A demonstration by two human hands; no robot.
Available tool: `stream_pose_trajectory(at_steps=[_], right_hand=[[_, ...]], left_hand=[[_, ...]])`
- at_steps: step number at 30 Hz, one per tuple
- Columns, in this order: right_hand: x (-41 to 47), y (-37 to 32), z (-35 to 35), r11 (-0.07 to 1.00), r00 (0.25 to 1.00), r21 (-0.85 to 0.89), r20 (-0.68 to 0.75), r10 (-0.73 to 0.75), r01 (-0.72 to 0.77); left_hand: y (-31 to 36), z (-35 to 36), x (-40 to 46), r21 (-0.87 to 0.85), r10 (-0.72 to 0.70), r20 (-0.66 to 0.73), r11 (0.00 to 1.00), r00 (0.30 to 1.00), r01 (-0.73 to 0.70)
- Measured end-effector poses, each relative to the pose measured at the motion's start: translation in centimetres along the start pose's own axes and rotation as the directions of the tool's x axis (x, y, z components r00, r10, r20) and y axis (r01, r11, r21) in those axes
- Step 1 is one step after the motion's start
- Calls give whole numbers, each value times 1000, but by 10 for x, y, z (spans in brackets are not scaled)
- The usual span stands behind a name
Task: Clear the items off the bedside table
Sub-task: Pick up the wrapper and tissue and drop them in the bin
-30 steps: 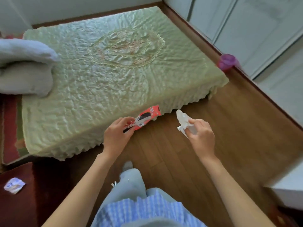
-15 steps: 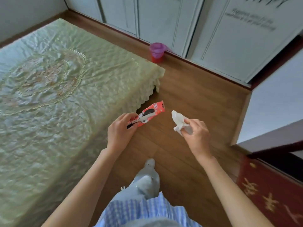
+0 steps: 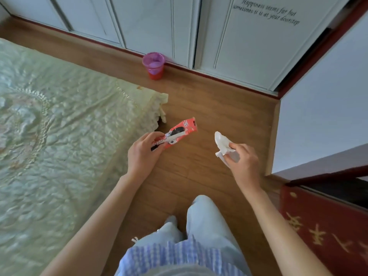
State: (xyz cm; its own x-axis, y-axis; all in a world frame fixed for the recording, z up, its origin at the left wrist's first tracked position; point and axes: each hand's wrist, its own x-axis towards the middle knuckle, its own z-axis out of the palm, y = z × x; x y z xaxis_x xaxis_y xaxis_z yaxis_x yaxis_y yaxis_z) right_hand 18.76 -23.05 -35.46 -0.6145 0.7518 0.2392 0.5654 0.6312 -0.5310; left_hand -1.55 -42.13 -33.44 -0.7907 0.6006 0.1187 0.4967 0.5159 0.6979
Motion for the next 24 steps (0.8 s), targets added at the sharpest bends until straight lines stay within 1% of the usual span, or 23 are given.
stream_pose_trajectory(at_steps=[3, 6, 11, 14, 19, 24], right_hand=[[50, 26, 6, 999, 999, 13, 15, 47, -47], [110, 56, 11, 998, 998, 32, 32, 55, -56], [214, 95, 5, 999, 999, 42, 51, 17, -20], [265, 115, 6, 999, 996, 27, 85, -34, 31], [341, 135, 16, 999, 991, 28, 129, -37, 34], [421, 142, 39, 999, 982, 6, 184, -45, 45]], left_hand=[[10, 28, 46, 43, 15, 6, 999, 1000, -16], [18, 56, 95, 35, 1, -4, 999, 1000, -1], [55, 99, 175, 45, -62, -29, 997, 998, 63], [78, 125, 218, 55, -52, -31, 997, 998, 54], [104, 160, 283, 41, -82, -45, 996, 996, 84], [102, 184, 352, 56, -121, -42, 991, 992, 123]])
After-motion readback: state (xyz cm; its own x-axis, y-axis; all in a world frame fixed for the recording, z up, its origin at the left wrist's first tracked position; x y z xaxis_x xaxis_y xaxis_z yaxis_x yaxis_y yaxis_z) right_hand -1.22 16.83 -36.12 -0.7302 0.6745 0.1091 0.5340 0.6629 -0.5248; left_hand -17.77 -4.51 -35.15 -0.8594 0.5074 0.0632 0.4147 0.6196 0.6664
